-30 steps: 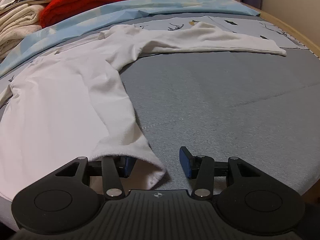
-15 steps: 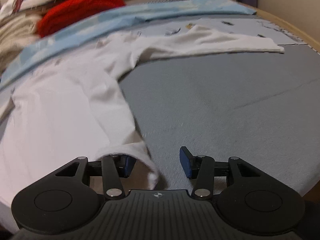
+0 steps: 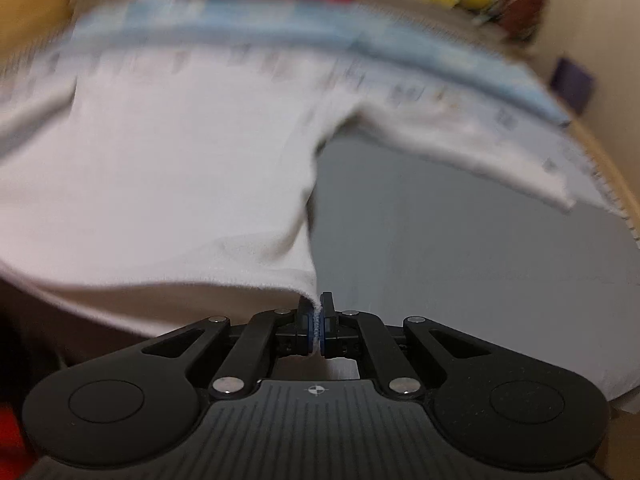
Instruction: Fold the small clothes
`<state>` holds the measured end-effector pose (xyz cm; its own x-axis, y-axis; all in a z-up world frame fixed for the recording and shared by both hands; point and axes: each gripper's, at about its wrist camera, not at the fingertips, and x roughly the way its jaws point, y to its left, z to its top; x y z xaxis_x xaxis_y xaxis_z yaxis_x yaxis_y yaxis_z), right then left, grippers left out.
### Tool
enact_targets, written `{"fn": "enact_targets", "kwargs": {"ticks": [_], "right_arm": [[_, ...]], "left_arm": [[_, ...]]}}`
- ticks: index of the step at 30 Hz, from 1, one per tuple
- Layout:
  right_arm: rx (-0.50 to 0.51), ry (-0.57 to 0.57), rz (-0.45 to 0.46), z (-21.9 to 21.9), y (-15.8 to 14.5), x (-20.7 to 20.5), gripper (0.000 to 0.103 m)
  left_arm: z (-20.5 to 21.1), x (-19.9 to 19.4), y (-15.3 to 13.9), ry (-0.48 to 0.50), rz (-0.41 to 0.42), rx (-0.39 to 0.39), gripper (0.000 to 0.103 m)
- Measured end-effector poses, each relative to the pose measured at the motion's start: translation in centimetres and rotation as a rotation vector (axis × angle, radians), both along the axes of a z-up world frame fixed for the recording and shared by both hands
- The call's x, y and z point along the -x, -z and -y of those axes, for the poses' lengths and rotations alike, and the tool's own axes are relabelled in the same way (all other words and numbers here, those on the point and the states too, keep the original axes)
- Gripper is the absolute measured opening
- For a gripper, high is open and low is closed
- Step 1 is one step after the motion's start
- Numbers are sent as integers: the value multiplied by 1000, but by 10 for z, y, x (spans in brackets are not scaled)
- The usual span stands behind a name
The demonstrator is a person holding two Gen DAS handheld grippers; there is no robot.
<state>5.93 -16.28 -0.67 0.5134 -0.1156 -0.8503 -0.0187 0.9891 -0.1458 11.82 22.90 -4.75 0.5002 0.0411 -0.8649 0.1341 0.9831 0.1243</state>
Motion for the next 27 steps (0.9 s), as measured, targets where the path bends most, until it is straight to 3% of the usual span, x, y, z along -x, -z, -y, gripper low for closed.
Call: {"fn": "enact_targets", "kwargs": {"ticks": [1,3,6,7,8,9,10,11,14,19,25,26,27], "right_arm": [[-11,5,-47,1,8,-1,2],[-43,8,-55,2,8,0,2],[-19,-26,-81,0,6,6,5],[-28,-44,-116,-1,7,10,14],[-37,-62,-164,1,8,12,29],[-49,-67,-185,5,6,16,39],[-65,-70,-179,9,0,18,55],[-92,-77,-156,16,-9,20,58],[-207,-32,-55,36,-38,5,60],[-348,191,168,81,-51,-92,63],[-608,519,170,150,26,-242,61],[-628,550,167,155,38,-255,52],[-637,566,158,159,50,-267,36]], "left_arm": [[-1,-2,10,-10,-45,-18,4],[-7,-4,14,-36,-95,11,4],[-14,-2,3,-19,-99,49,7],[-16,-1,-2,-4,-100,51,15],[-17,1,-6,7,-95,57,35],[-21,2,-13,7,-76,72,48],[-20,3,-20,3,-55,86,71],[-20,3,-27,-1,-23,109,85],[-22,-17,-49,-26,76,209,86],[-17,-112,-53,-156,174,325,91],[-19,-248,9,-294,65,408,90],[-22,-263,20,-304,51,440,90],[-23,-277,30,-322,36,475,90]]}}
